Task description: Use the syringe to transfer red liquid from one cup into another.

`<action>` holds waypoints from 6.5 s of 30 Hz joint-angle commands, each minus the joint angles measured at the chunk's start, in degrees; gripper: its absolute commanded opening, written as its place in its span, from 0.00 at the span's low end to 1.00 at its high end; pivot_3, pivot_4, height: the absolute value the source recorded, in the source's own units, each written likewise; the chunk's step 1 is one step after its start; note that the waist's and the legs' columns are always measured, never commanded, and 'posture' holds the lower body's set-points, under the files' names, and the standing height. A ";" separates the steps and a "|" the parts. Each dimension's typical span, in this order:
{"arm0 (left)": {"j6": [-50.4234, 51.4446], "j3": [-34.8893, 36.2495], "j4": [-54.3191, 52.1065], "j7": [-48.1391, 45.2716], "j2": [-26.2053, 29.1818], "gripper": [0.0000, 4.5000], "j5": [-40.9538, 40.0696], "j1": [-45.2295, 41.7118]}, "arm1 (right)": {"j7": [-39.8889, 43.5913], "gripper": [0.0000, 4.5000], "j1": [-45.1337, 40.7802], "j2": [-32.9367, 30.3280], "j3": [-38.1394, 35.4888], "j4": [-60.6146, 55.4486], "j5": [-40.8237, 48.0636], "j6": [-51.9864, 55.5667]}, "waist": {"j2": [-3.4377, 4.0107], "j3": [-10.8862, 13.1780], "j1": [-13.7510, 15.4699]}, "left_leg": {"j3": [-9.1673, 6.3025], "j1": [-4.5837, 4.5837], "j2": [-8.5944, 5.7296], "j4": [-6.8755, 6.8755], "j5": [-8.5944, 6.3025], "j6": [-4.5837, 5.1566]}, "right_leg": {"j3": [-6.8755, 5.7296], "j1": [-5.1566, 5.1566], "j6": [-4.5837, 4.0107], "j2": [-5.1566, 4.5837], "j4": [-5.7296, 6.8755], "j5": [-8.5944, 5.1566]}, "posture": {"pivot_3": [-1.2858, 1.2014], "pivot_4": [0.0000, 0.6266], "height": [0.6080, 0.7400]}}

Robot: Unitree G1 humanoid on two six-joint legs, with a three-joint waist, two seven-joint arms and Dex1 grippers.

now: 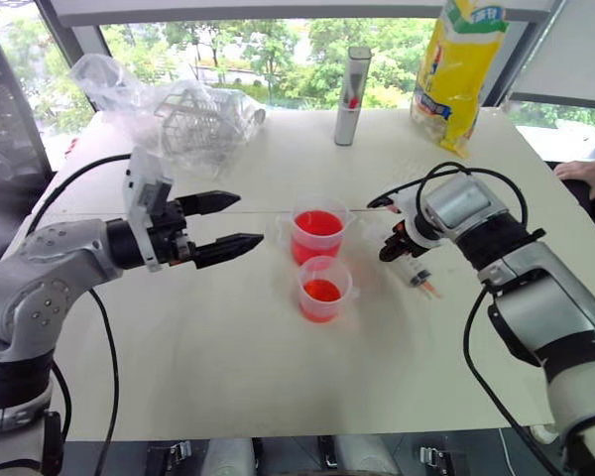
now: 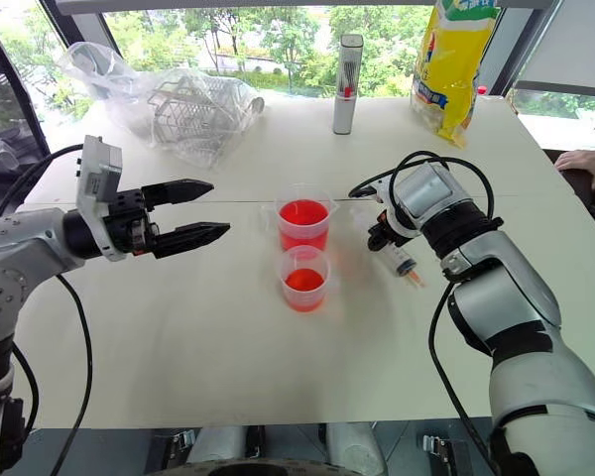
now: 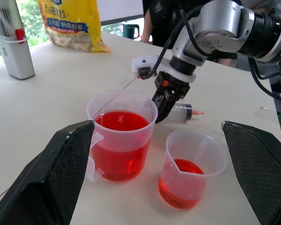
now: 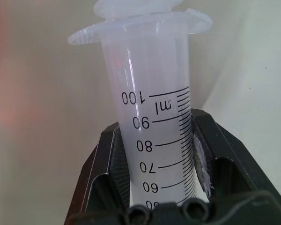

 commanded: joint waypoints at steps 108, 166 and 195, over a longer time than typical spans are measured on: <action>-34.05 -12.81 70.44 -29.59 -22.84 1.00 33.81 -51.10 | -13.11 0.32 36.05 20.35 -30.35 -42.41 10.48 -58.98 | 0.06 0.04 0.07 | -0.02 -0.11 -0.08 0.08 0.04 -0.05 | -0.04 -0.15 0.03 0.13 0.29 -0.01 | 0.52 0.24 1.00; -32.00 -7.22 74.34 -29.78 -24.21 0.01 31.30 -56.44 | -11.81 0.32 37.05 20.44 -28.96 -34.27 9.35 -60.49 | 0.06 0.04 0.11 | -0.04 -0.11 -0.08 0.10 0.04 -0.05 | -0.04 -0.14 0.04 0.14 0.33 -0.01 | 0.52 0.24 1.00; -31.93 -6.98 73.77 -29.23 -24.25 0.01 31.64 -56.48 | -11.55 0.32 36.64 20.35 -28.97 -34.37 9.50 -60.46 | 0.06 0.04 0.10 | -0.04 -0.11 -0.08 0.11 0.04 -0.05 | -0.05 -0.14 0.04 0.14 0.34 -0.01 | 0.52 0.24 1.00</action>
